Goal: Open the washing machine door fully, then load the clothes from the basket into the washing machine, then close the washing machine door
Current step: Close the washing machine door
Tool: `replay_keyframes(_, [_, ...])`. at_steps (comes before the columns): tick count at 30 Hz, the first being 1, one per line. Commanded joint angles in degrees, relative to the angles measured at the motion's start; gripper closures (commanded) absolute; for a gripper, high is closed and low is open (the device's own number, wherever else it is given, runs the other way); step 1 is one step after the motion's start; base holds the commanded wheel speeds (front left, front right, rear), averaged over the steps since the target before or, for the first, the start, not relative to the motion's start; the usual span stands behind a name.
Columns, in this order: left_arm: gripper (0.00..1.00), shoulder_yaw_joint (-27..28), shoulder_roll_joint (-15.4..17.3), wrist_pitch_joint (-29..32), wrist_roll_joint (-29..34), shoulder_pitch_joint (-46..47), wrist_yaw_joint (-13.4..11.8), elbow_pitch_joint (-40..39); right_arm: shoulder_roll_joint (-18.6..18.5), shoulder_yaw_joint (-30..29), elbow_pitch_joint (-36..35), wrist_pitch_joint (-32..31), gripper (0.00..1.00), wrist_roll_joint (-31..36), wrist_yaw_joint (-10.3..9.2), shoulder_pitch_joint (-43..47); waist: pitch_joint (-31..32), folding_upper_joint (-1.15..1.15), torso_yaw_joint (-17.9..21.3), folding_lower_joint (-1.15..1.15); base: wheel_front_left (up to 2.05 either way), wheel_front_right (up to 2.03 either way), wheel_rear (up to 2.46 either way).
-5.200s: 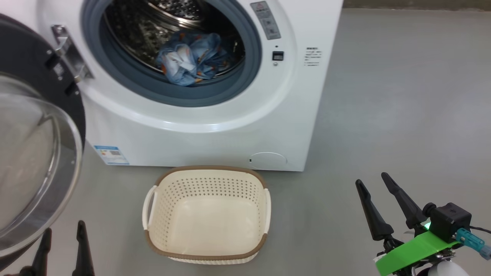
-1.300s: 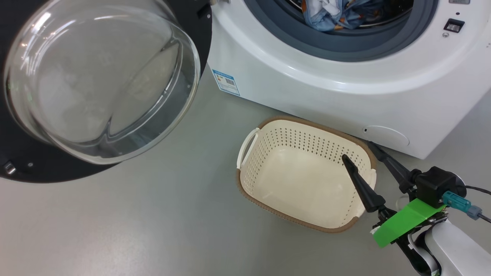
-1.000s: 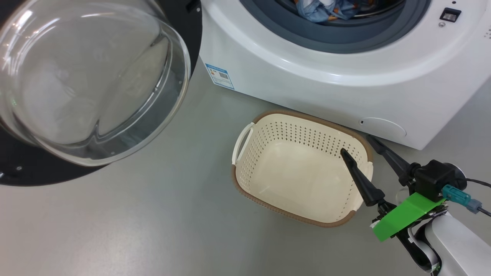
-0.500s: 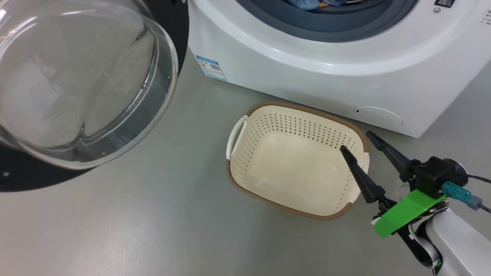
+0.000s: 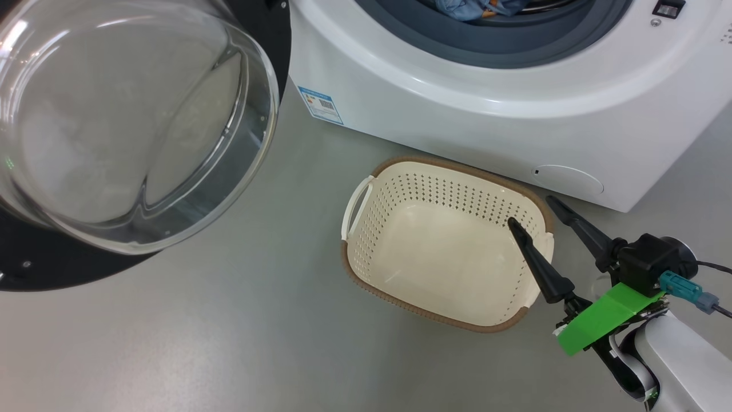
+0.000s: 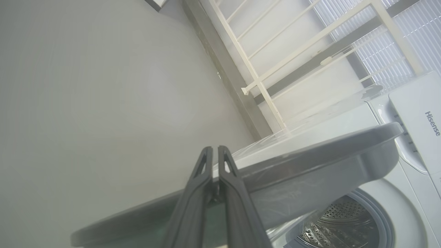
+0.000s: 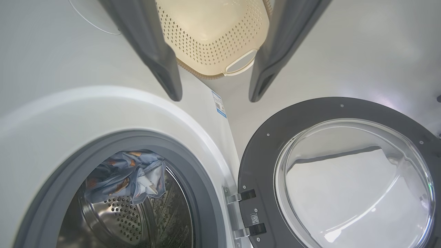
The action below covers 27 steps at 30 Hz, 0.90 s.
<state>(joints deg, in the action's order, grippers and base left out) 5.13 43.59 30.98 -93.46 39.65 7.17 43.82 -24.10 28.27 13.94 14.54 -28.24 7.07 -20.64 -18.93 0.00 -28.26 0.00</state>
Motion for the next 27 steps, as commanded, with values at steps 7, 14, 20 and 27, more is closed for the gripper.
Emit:
replay_keyframes(7, [1.00,1.68,2.70,7.14,-1.73,-1.03,0.32,-2.99,-0.21,0.85,-1.11,0.46,0.00,0.36,0.42,0.20,0.62,0.00,-0.23,0.00,0.00,0.00,0.00])
replay_keyframes(14, [1.00,2.41,2.24,13.15,-2.74,-1.79,0.32,-4.02,-0.30,0.65,-1.18,0.46,0.00,0.31,0.42,0.47,1.18,0.00,-0.54,0.00,0.00,0.00,0.00])
replay_keyframes(20, [1.00,2.82,1.89,16.82,-2.50,-2.60,0.32,-5.73,-0.10,0.51,-1.24,0.46,0.00,0.24,0.42,0.78,1.91,0.00,-0.86,0.00,0.00,0.00,0.00])
replay_keyframes(27, [1.00,3.56,1.11,21.65,-2.57,-3.51,0.32,-8.45,0.14,0.48,-1.23,0.46,0.00,0.16,0.42,1.00,2.67,0.00,-1.01,0.00,0.00,0.00,0.00])
